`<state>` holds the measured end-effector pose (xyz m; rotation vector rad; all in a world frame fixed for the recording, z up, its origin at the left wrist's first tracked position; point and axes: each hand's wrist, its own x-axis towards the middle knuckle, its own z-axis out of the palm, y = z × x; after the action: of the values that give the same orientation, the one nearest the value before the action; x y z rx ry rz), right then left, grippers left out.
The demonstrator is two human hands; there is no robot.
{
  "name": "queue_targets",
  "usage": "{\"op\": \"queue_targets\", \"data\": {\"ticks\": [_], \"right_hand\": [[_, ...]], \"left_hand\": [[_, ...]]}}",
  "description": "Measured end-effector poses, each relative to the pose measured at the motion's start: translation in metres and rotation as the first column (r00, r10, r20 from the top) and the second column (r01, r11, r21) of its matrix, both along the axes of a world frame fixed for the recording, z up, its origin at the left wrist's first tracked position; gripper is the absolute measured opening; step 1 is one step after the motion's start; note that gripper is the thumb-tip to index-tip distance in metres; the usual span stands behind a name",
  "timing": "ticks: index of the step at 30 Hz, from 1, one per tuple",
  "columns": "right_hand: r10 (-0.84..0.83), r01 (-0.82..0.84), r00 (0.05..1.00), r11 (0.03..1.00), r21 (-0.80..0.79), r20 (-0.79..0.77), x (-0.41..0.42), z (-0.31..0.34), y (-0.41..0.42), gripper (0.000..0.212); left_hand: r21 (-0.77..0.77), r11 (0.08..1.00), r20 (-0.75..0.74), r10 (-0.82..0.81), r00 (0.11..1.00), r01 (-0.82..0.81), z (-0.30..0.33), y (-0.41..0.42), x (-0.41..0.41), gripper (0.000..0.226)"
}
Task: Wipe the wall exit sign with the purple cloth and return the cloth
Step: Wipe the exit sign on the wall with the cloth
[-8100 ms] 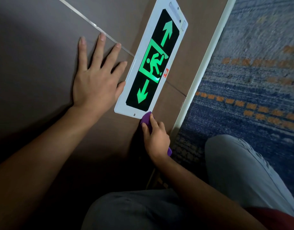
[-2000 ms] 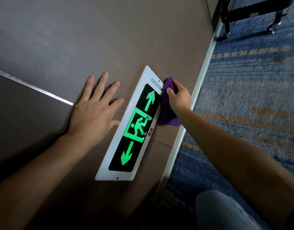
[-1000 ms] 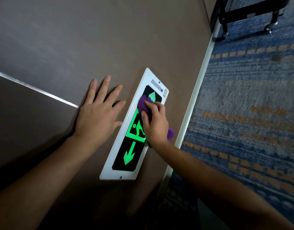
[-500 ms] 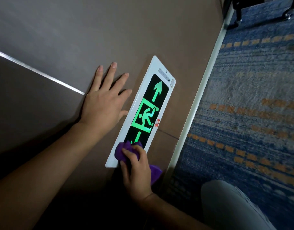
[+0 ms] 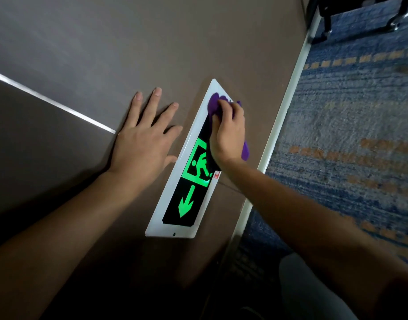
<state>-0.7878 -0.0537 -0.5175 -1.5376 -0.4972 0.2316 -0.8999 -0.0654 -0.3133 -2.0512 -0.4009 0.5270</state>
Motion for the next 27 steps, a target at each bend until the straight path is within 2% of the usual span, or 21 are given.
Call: {"op": "queue_targets", "data": {"ticks": [4,8,11,14,16,22,27], "right_hand": [[0.035,-0.038,0.999,0.994,-0.105,-0.032,0.028,-0.005,0.006,0.035],[0.024,-0.05,0.989,0.984,-0.173,-0.148,0.005,-0.016,-0.005,0.033],[0.051,-0.087,0.972,0.985,-0.152,-0.232,-0.031,-0.033,-0.024,0.033],[0.104,-0.124,0.96,0.99,-0.063,-0.262,-0.07,-0.038,-0.047,0.035],[0.169,-0.173,0.961,0.985,0.0,-0.221,-0.102,-0.031,-0.062,0.036],[0.286,-0.281,0.953,0.958,0.06,-0.099,-0.191,-0.011,-0.11,0.037],[0.426,-0.426,0.905,0.902,0.075,0.021,-0.219,-0.019,-0.133,0.04]], "left_hand": [[0.008,1.0,-0.01,0.005,1.0,-0.005,-0.002,0.0,0.0,0.07],[-0.01,1.0,0.008,0.005,1.0,-0.005,0.0,-0.002,0.001,0.07],[-0.014,1.0,0.005,0.006,1.0,-0.006,-0.001,-0.001,-0.001,0.069],[-0.04,0.999,0.024,-0.016,1.0,0.017,0.0,0.0,-0.001,0.068],[-0.03,0.999,0.023,-0.026,0.999,0.027,0.001,0.002,-0.001,0.068],[-0.013,1.0,0.005,-0.008,1.0,0.008,-0.001,0.001,0.0,0.07],[-0.006,1.0,0.007,-0.012,1.0,0.012,-0.001,0.001,-0.002,0.07]]}}
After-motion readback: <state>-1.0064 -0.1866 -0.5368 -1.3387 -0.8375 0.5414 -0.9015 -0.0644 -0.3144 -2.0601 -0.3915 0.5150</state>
